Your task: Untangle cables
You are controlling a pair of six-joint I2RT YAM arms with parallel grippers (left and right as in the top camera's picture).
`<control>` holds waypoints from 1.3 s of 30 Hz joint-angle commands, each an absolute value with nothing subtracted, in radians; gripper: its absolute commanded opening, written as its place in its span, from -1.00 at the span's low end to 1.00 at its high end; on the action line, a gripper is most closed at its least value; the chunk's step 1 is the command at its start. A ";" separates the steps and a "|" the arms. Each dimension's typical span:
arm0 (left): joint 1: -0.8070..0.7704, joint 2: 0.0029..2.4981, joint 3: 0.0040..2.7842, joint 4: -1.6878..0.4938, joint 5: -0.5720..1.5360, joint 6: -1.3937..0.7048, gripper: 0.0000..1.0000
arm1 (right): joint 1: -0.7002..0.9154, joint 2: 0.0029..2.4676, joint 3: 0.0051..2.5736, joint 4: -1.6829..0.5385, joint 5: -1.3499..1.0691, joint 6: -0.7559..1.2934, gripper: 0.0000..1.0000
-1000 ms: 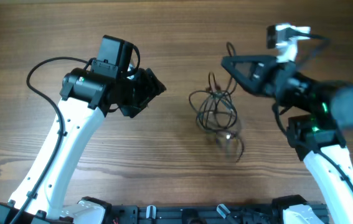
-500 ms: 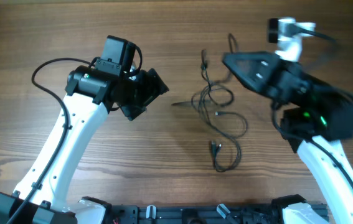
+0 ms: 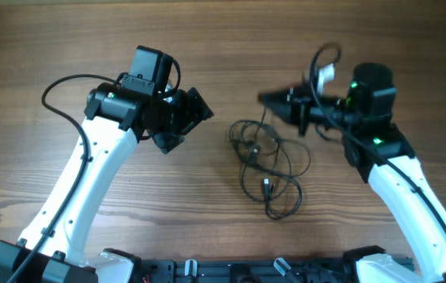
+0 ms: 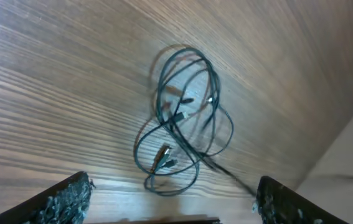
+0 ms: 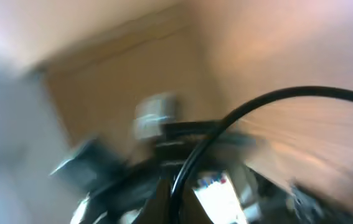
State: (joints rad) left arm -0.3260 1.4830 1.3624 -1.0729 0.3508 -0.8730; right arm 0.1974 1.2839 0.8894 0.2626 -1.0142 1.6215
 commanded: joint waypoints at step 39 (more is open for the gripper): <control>-0.325 1.489 1.356 -1.066 0.317 -0.863 1.00 | 0.216 1.331 0.936 0.914 -1.310 1.618 -0.91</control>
State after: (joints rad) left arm -0.3260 1.4841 1.3602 -1.0695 0.3275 -0.8730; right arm 0.2142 1.3136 0.9363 1.1488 -1.2156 1.7844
